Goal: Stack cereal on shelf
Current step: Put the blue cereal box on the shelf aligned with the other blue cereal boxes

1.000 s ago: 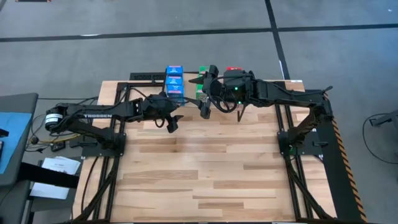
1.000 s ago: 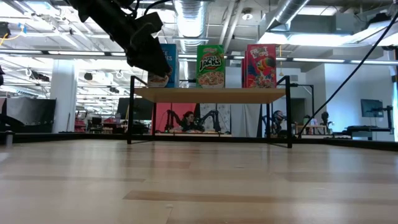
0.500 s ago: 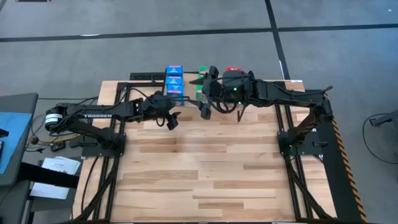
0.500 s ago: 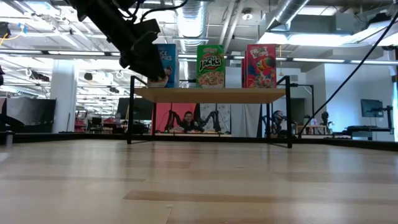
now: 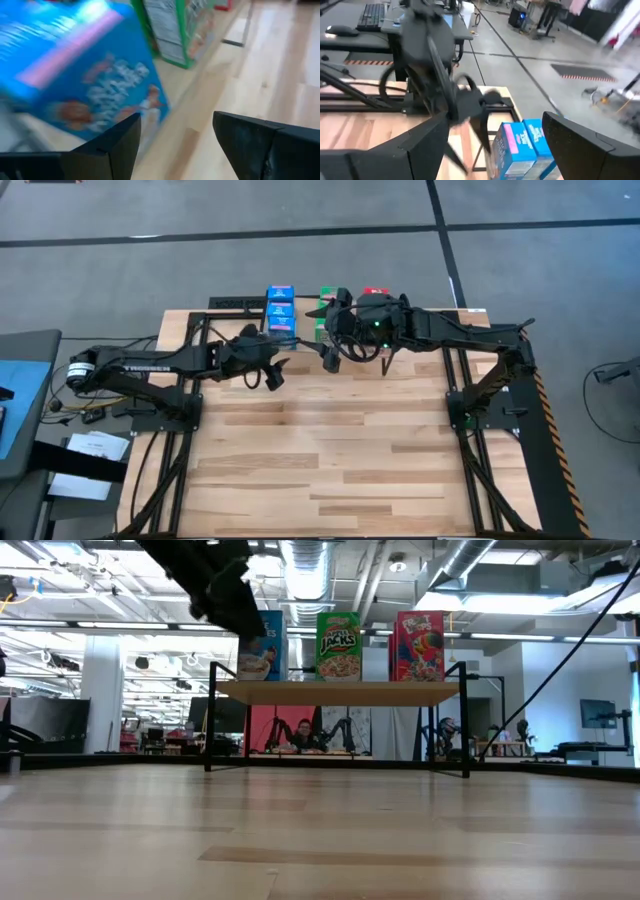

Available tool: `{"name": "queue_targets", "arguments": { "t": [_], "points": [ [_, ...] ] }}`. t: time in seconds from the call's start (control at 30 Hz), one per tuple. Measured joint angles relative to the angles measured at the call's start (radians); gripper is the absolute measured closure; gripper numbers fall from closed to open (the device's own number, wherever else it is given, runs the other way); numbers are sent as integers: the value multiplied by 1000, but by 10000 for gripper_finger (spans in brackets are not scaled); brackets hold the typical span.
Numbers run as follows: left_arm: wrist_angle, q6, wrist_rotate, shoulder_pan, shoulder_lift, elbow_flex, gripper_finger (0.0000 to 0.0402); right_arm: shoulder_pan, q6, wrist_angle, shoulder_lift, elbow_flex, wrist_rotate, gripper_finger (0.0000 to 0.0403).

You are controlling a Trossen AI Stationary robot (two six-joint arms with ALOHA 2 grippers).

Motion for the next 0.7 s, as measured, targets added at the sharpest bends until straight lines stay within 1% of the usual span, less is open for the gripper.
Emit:
{"name": "queue_targets", "arguments": {
  "t": [0.07, 0.17, 0.33, 0.53, 0.7],
  "points": [
    [-16, 21, -46, -11, -27, 11, 163, -10, 48, -22, 0, 0, 0, 62],
    [-63, 25, -77, -13, -82, 26, 163, -21, 100, -57, 0, 0, 1, 62],
    [-99, 26, -74, -13, -186, 35, 163, -24, 154, -80, 0, 0, 0, 62],
    [-127, 65, -60, -13, -311, 36, 163, -12, 251, -77, 27, -1, -2, 62],
    [-128, 106, -61, -13, -384, 36, 163, -5, 274, -56, 50, 1, -2, 62]
  ]
}}
